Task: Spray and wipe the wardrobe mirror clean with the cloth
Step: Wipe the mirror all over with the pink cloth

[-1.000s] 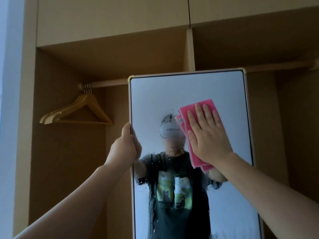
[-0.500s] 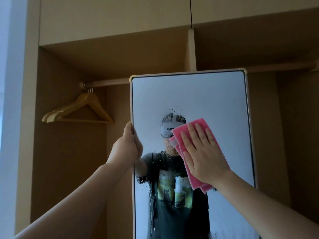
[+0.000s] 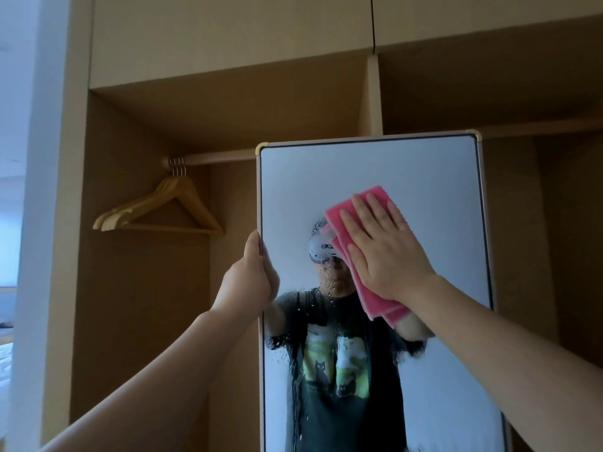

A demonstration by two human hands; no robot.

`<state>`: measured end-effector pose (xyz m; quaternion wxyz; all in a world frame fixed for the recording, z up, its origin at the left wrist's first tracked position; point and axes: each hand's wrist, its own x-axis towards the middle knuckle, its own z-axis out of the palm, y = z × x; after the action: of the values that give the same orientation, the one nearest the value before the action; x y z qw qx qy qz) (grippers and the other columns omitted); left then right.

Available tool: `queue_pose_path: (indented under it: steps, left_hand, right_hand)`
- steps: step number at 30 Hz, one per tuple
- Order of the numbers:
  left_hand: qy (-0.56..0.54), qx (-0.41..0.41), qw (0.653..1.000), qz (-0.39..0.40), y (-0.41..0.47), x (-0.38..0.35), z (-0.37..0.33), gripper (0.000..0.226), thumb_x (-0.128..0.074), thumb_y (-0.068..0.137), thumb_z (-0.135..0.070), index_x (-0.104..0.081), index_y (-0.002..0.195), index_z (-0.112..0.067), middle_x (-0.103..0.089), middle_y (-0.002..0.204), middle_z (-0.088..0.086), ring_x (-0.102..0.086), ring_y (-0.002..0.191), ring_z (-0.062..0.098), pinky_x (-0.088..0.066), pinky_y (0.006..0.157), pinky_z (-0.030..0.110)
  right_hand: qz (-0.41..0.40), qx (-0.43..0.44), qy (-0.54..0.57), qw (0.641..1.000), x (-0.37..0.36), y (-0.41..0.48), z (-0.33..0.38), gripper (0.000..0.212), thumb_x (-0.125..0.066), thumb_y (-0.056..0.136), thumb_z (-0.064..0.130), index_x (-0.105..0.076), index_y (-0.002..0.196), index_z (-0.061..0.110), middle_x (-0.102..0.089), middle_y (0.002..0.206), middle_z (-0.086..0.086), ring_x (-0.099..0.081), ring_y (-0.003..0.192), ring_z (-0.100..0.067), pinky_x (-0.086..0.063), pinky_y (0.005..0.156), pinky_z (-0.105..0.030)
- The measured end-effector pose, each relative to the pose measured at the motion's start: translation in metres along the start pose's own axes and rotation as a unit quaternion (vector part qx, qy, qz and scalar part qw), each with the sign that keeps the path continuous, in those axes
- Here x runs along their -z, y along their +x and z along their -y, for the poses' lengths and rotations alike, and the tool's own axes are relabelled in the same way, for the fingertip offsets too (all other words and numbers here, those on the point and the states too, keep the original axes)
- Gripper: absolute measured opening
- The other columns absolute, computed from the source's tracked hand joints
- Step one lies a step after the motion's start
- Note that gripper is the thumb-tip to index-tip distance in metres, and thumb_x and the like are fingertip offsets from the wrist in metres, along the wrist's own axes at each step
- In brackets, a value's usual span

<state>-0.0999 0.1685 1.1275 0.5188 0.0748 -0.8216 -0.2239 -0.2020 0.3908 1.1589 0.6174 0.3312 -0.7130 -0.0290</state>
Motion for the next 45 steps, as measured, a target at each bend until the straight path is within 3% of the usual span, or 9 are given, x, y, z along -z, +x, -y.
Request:
queue_pose_path:
  steps: [4,7,13,17,26,30,33,41,45]
  left_hand:
    - [-0.002,-0.01,1.0,-0.001,-0.002,0.002,-0.002,0.053,-0.036,0.098,-0.015,-0.021,0.149,-0.018,-0.059,0.082,-0.002,-0.05,0.061,0.009,-0.036,0.052,0.022]
    - [0.023,-0.016,1.0,0.005,-0.002,0.003,-0.001,0.054,-0.036,0.099,-0.015,-0.017,0.15,-0.017,-0.055,0.088,-0.001,-0.046,0.061,0.004,-0.038,0.063,0.025]
    - [0.003,-0.009,1.0,0.017,-0.003,0.008,-0.005,0.051,-0.029,0.099,-0.02,-0.017,0.148,-0.02,-0.052,0.073,-0.008,-0.058,0.067,0.014,-0.049,0.065,0.032]
    - [0.009,-0.008,1.0,0.013,-0.004,0.009,-0.007,0.052,-0.03,0.1,-0.02,-0.015,0.149,-0.019,-0.058,0.085,-0.001,-0.055,0.07,0.015,-0.045,0.067,0.031]
    - [0.008,-0.031,0.999,0.018,-0.004,0.008,-0.003,0.055,-0.035,0.099,-0.017,-0.015,0.15,-0.014,-0.056,0.079,-0.006,-0.048,0.062,0.004,-0.039,0.065,0.027]
    - [0.011,-0.025,1.0,0.015,-0.003,0.007,0.0,0.054,-0.033,0.099,-0.018,-0.015,0.15,-0.017,-0.051,0.072,-0.014,-0.044,0.058,-0.003,-0.035,0.054,0.021]
    - [0.011,-0.032,0.999,0.008,-0.003,0.006,0.0,0.055,-0.035,0.098,-0.016,-0.015,0.15,-0.015,-0.049,0.074,-0.013,-0.041,0.058,-0.006,-0.037,0.061,0.023]
    - [-0.004,-0.045,0.999,0.018,-0.008,0.013,-0.007,0.052,-0.031,0.1,-0.019,-0.016,0.149,-0.014,-0.054,0.078,-0.006,-0.05,0.062,0.005,-0.042,0.066,0.029]
    - [-0.01,-0.016,0.998,0.068,-0.01,0.019,-0.011,0.058,-0.037,0.097,-0.016,-0.011,0.146,-0.031,-0.059,0.078,-0.007,-0.061,0.066,0.011,-0.056,0.063,0.035]
  right_hand:
    - [-0.004,-0.042,-0.008,0.999,0.01,0.042,-0.01,0.059,-0.012,0.102,0.041,-0.017,0.154,0.012,-0.013,0.161,-0.014,-0.005,0.15,-0.033,-0.004,0.122,-0.048]
    - [-0.006,-0.054,-0.008,0.998,0.014,0.065,-0.014,0.061,-0.009,0.102,0.042,-0.017,0.154,0.013,-0.013,0.162,-0.014,-0.006,0.15,-0.033,-0.003,0.122,-0.047]
    - [-0.013,-0.061,-0.009,0.998,0.02,0.083,-0.016,0.061,-0.008,0.101,0.042,-0.018,0.154,0.014,-0.014,0.162,-0.014,-0.007,0.15,-0.033,-0.001,0.122,-0.046]
    - [-0.014,-0.062,-0.018,0.998,0.021,0.083,-0.015,0.061,-0.007,0.101,0.042,-0.015,0.155,0.014,-0.013,0.162,-0.014,-0.006,0.15,-0.033,-0.002,0.122,-0.047]
    - [-0.01,-0.054,0.003,0.998,0.017,0.061,0.006,0.06,-0.012,0.102,0.039,-0.019,0.154,0.01,-0.018,0.16,-0.018,-0.012,0.148,-0.038,-0.009,0.121,-0.051]
    - [-0.009,-0.045,0.016,0.999,0.011,0.045,0.022,0.06,-0.01,0.102,0.04,-0.017,0.154,0.01,-0.017,0.16,-0.018,-0.012,0.148,-0.039,-0.011,0.12,-0.052]
    - [-0.008,-0.037,0.026,0.999,0.006,0.034,0.031,0.061,-0.005,0.102,0.04,-0.016,0.153,0.009,-0.017,0.16,-0.019,-0.011,0.148,-0.039,-0.012,0.12,-0.053]
    - [-0.009,0.026,0.044,0.999,-0.016,-0.007,0.064,0.06,-0.011,0.103,0.042,-0.006,0.154,0.009,-0.005,0.16,-0.019,-0.002,0.148,-0.04,-0.007,0.12,-0.054]
    - [-0.002,0.056,0.052,0.997,-0.025,-0.033,0.083,0.061,-0.016,0.103,0.042,-0.013,0.155,0.01,-0.006,0.161,-0.017,0.001,0.149,-0.036,-0.004,0.121,-0.052]
